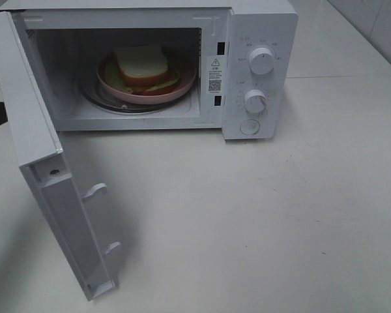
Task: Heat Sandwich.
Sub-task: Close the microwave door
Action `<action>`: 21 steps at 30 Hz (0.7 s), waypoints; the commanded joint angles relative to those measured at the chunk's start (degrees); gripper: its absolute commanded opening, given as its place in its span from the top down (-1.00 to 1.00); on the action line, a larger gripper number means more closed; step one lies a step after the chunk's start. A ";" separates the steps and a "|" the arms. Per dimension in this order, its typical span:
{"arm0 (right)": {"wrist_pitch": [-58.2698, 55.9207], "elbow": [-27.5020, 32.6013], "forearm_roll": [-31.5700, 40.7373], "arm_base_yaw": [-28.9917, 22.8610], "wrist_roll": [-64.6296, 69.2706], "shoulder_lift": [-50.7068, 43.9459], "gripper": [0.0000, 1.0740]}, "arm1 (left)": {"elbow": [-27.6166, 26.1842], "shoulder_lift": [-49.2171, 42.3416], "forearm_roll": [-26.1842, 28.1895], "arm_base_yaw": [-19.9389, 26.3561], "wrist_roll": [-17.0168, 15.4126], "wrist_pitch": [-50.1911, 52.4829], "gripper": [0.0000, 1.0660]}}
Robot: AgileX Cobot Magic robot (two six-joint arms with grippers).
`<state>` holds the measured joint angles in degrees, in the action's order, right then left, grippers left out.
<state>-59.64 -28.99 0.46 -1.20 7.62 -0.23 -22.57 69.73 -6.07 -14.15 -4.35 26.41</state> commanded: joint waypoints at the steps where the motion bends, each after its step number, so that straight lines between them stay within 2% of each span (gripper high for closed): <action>1: 0.46 -0.06 0.11 0.34 0.17 -1.49 -0.03 | 0.06 1.83 0.69 -1.95 -0.52 3.32 1.00; 8: 0.46 -0.06 0.11 0.34 0.17 -1.49 -0.03 | 0.06 5.16 1.78 -5.67 -0.46 7.68 1.00; 12: 0.46 -0.06 0.11 0.34 0.17 -1.49 -0.03 | 0.06 7.10 4.53 -8.48 0.23 10.71 1.00; 15: 0.46 -0.06 0.11 0.34 0.17 -1.49 -0.03 | 0.00 8.82 7.79 -10.66 2.58 12.43 1.00; 16: 0.46 -0.06 0.11 0.34 0.17 -1.49 -0.03 | 0.00 10.03 10.71 -12.43 4.81 13.75 1.00; 17: 0.46 -0.06 0.11 0.34 0.17 -1.49 -0.03 | 0.00 10.03 10.71 -12.43 4.81 13.75 1.00; 19: 0.46 -0.06 0.11 0.34 0.17 -1.49 -0.03 | 0.00 11.29 14.27 -14.38 7.56 15.36 1.00; 20: 0.46 -0.06 0.11 0.34 0.17 -1.49 -0.03 | 0.00 12.49 18.51 -16.39 10.37 17.53 1.00; 21: 0.46 -0.06 0.11 0.34 0.17 -1.49 -0.03 | 0.00 12.49 18.51 -16.39 10.37 17.53 1.00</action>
<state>-59.64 -28.99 0.46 -1.20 7.62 -0.23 -22.63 81.53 8.14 -28.93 3.32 41.08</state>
